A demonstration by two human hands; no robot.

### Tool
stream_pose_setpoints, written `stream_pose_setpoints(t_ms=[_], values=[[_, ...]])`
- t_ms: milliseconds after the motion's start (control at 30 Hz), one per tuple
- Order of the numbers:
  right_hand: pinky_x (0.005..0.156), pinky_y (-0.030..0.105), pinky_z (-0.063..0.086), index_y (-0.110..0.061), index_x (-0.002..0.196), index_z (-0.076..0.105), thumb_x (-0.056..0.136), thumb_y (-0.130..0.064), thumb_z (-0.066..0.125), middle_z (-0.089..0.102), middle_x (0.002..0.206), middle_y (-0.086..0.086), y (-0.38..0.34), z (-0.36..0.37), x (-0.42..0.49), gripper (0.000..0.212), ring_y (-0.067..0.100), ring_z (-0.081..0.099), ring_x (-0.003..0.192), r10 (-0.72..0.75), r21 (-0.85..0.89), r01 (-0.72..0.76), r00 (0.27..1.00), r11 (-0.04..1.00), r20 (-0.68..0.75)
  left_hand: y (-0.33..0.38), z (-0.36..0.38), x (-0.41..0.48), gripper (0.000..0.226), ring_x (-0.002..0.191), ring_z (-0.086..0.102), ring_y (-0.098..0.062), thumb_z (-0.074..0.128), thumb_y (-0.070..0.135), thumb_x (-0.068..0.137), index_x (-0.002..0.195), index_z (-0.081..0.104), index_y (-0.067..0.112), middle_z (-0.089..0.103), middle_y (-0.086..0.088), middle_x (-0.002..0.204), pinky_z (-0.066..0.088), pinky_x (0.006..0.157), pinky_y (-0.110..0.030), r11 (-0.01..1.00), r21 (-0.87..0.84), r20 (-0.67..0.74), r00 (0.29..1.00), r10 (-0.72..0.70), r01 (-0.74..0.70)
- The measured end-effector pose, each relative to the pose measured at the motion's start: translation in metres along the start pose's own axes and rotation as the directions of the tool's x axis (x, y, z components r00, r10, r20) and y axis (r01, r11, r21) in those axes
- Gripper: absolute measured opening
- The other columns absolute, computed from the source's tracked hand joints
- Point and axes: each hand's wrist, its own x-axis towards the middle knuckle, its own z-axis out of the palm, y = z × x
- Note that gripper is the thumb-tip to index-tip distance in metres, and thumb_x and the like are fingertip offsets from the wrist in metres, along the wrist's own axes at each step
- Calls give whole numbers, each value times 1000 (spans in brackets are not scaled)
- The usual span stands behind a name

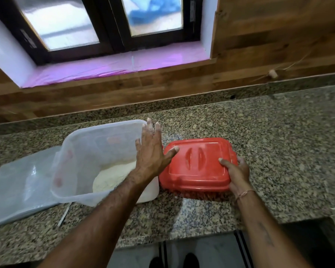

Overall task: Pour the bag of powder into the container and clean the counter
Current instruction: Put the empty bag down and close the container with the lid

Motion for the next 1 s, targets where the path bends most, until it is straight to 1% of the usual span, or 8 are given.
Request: stream_pose_setpoints(t_ms=[167, 233, 367, 467, 567, 700, 900, 1000], values=[[66, 40, 64, -22, 144, 59, 84, -14, 81, 73, 123, 11, -37, -18, -18, 64, 28, 76, 100, -73, 216, 62, 996, 974, 43, 1, -11, 1, 107, 156, -19, -23, 42, 77, 89, 163, -3, 15, -21, -7, 169, -6, 122, -60, 998, -55, 69, 998, -7, 11], [71, 44, 65, -24, 143, 60, 85, -17, 82, 74, 125, 10, -58, -18, -31, 63, 31, 76, 105, -125, 265, 106, 991, 958, 56, 0, -28, 4, 104, 157, -15, -23, 34, 80, 89, 163, -2, 17, -11, -9, 171, -7, 123, -61, 977, -207, 88, 995, -37, 55], [79, 47, 64, -25, 143, 61, 81, -21, 85, 75, 127, 7, -100, 4, -71, 67, 30, 74, 113, -262, 310, 217, 958, 926, 113, -1, -77, 4, 101, 155, 21, -26, 36, 89, 82, 163, 5, 36, 14, -3, 171, 25, 122, -59, 719, -685, 84, 993, -82, 117], [83, 51, 63, -25, 145, 59, 84, -22, 84, 74, 129, 6, -120, 42, -110, 66, 28, 75, 112, -339, 298, 264, 910, 918, 239, -16, -113, -2, 97, 135, 51, -23, 54, 80, 83, 161, 17, 36, 38, -1, 160, 48, 108, -48, 631, -775, -52, 994, -99, 22], [85, 52, 64, -22, 141, 61, 88, -19, 80, 76, 124, 7, -122, 88, -152, 56, 28, 77, 107, -361, 220, 299, 866, 928, 347, -67, -138, -17, 96, 133, 53, -22, 66, 74, 77, 157, 27, 38, 43, 0, 157, 48, 108, -52, 663, -749, -196, 949, -245, 17], [83, 47, 66, -19, 128, 63, 91, -21, 77, 75, 117, 9, -97, 146, -192, 40, 29, 77, 100, -366, 38, 381, 852, 924, 374, -139, -147, -56, 83, 122, 60, -23, 71, 61, 84, 154, 39, 30, 57, -1, 143, 51, 104, -51, 657, -745, -223, 887, -404, 112], [85, 44, 65, -19, 126, 65, 89, -33, 76, 75, 110, 4, -48, 190, -211, 41, 22, 75, 96, -443, -223, 524, 835, 822, 328, -201, -132, -91, 101, 130, 56, -32, 59, 87, 70, 153, 37, 34, 56, -5, 147, 44, 109, -58, 627, -720, -132, 829, -544, 297], [90, 49, 62, -16, 127, 66, 86, -39, 76, 74, 109, 2, -35, 192, -210, 48, 24, 73, 98, -469, -363, 552, 832, 751, 296, -205, -126, -98, 90, 134, 53, -32, 64, 69, 85, 158, 34, 24, 50, -10, 153, 45, 111, -51, 587, -738, -64, 832, -551, 332]])
